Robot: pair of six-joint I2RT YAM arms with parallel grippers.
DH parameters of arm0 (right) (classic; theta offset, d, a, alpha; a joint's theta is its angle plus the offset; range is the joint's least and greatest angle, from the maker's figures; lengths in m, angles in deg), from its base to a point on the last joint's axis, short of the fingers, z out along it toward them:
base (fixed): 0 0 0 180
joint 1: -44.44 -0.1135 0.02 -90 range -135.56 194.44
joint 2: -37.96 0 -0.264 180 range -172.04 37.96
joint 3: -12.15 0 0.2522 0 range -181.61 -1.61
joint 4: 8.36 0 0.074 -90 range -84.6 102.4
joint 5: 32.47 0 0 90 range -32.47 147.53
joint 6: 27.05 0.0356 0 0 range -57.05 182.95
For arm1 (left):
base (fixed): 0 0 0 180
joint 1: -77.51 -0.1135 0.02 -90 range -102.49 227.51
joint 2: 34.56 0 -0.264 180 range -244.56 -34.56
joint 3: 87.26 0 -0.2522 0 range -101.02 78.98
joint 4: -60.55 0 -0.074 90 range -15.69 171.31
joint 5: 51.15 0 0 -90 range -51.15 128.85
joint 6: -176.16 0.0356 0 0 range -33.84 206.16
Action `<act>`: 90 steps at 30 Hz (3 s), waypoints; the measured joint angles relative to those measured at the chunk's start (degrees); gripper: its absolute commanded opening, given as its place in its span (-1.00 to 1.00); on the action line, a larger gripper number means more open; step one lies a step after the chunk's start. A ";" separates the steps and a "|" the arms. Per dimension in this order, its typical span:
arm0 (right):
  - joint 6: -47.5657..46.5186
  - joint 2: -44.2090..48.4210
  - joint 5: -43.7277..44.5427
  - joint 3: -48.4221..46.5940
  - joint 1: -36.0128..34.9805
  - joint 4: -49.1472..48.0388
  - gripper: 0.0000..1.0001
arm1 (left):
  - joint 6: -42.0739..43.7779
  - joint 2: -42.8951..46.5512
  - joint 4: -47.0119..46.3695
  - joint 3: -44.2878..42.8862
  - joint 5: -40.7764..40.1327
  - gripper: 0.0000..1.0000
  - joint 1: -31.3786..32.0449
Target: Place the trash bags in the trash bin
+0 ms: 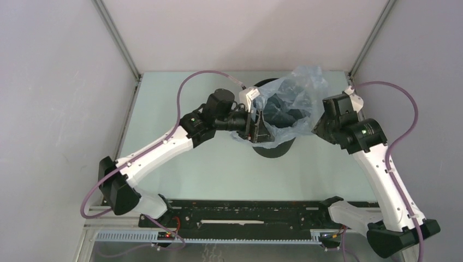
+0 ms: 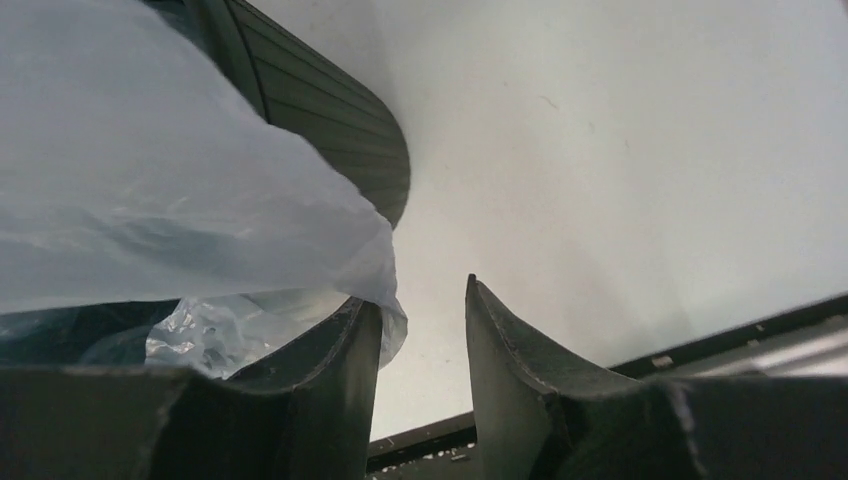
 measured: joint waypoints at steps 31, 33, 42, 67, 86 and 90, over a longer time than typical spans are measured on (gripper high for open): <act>-19.87 -0.20 -37.73 7.28 14.91 -16.65 -0.50 | -34.16 21.07 -5.90 25.44 -5.42 0.38 -20.74; -19.85 -0.20 -38.12 7.72 15.13 -17.33 -0.60 | -34.95 18.36 -7.78 25.42 -4.74 -0.03 -20.74; -19.71 0.68 -41.03 15.02 18.73 -23.26 -0.78 | -27.67 10.58 -5.77 23.28 -6.95 -0.99 -21.77; -22.71 7.30 -46.93 -4.20 24.33 -14.03 0.95 | -18.29 5.49 -3.08 13.84 -4.35 -0.70 -23.96; -20.90 -24.61 -61.29 -13.00 34.56 -29.75 0.45 | -18.43 2.93 -1.46 10.93 -4.31 -0.68 -23.96; -18.08 -28.92 -64.96 -13.05 35.17 -33.14 -0.37 | -18.43 1.42 -1.36 9.92 -4.31 -0.77 -24.02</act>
